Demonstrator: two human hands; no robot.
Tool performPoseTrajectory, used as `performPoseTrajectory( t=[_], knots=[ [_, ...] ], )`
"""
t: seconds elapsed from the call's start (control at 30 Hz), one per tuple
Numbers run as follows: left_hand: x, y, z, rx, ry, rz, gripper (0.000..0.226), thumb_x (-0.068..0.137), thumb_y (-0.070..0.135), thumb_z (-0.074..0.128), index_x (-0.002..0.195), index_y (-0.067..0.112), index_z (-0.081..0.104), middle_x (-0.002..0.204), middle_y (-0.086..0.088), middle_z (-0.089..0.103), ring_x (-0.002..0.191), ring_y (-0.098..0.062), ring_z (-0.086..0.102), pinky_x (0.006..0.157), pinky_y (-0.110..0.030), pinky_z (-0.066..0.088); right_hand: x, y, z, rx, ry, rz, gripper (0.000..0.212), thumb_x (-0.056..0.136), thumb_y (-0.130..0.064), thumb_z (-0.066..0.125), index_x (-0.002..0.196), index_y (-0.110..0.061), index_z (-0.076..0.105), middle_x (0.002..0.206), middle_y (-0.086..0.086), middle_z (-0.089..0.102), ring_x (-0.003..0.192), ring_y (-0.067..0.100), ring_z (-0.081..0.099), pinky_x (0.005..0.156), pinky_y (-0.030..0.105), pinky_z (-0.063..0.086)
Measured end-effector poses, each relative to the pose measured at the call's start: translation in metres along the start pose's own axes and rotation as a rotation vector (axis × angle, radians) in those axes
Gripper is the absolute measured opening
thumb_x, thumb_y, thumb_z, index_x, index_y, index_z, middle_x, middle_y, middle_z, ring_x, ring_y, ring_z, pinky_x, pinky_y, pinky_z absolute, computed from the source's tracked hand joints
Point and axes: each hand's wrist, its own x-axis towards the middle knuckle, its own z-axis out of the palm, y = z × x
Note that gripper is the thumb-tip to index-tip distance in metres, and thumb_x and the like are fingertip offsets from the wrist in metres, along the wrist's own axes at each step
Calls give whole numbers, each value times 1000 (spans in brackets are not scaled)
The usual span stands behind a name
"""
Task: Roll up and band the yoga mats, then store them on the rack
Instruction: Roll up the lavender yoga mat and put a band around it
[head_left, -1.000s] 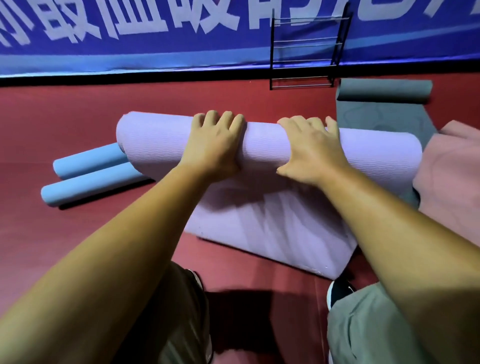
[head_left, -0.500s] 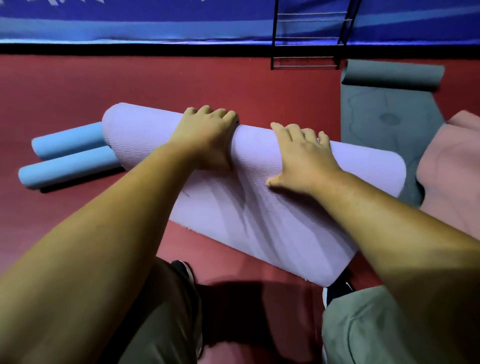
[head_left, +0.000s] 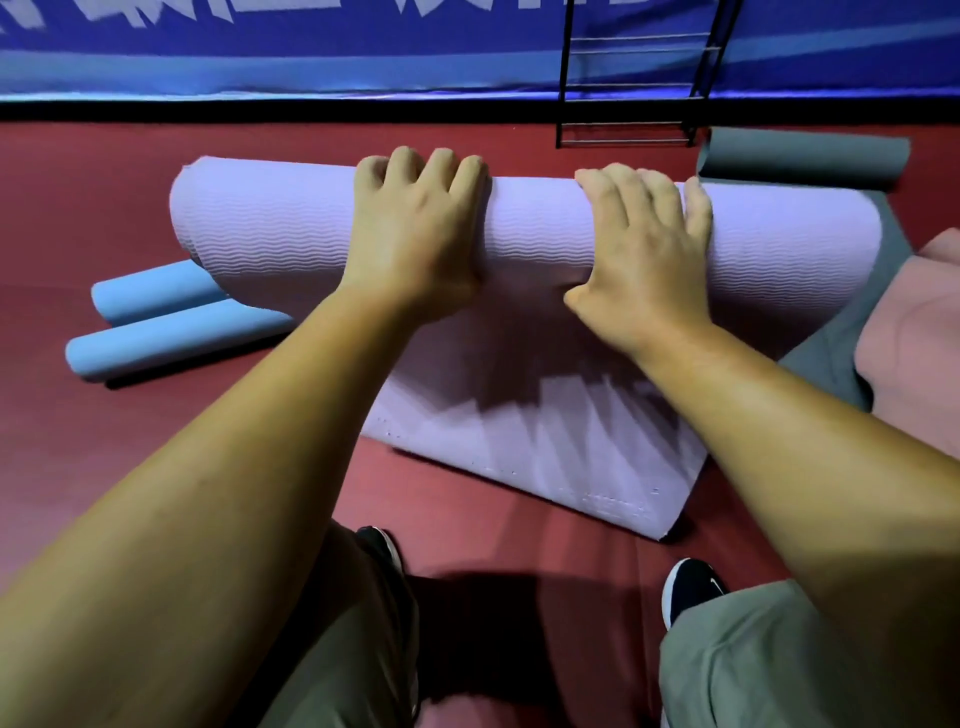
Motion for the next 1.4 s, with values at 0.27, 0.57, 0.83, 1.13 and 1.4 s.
performPoseTrajectory(
  t=[0.27, 0.57, 0.83, 1.13, 1.4],
  knots=[
    [0, -1, -2, 35, 116, -44, 68, 68, 36, 67, 132, 19, 54, 119, -4, 61, 105, -39, 56, 95, -50, 41, 8, -5, -3, 1, 96, 14, 94, 68, -23, 72, 157, -26, 41, 158, -4, 45, 148, 29, 38, 128, 58, 13],
    [-7, -4, 19, -21, -78, -4, 69, 63, 44, 70, 126, 20, 54, 115, -4, 62, 101, -38, 58, 91, -50, 43, 1, -3, 15, 46, -135, -14, 103, 65, -35, 83, 158, -26, 38, 156, -3, 44, 144, 29, 40, 127, 60, 17],
    [-8, -5, 30, -161, -352, -53, 83, 53, 60, 77, 126, 29, 52, 121, 0, 64, 109, -36, 59, 91, -48, 44, -12, 0, 29, -15, -344, -54, 138, 63, -62, 94, 169, -29, 11, 169, 7, 26, 158, 36, 20, 128, 65, 7],
    [-13, -9, 32, -241, -604, -35, 98, 39, 72, 85, 125, 36, 52, 120, 5, 66, 110, -32, 63, 86, -46, 47, -23, -7, 34, -37, -432, -81, 119, 58, -63, 92, 156, -27, 35, 140, -2, 51, 130, 33, 48, 121, 67, 24],
    [-26, 2, 31, -194, -612, 78, 108, 56, 75, 79, 149, 35, 40, 139, -1, 55, 124, -35, 55, 102, -55, 46, -12, 2, 25, 12, -643, -42, 105, 52, -70, 91, 139, -33, 46, 135, -6, 56, 123, 32, 51, 101, 53, 43]
  ],
)
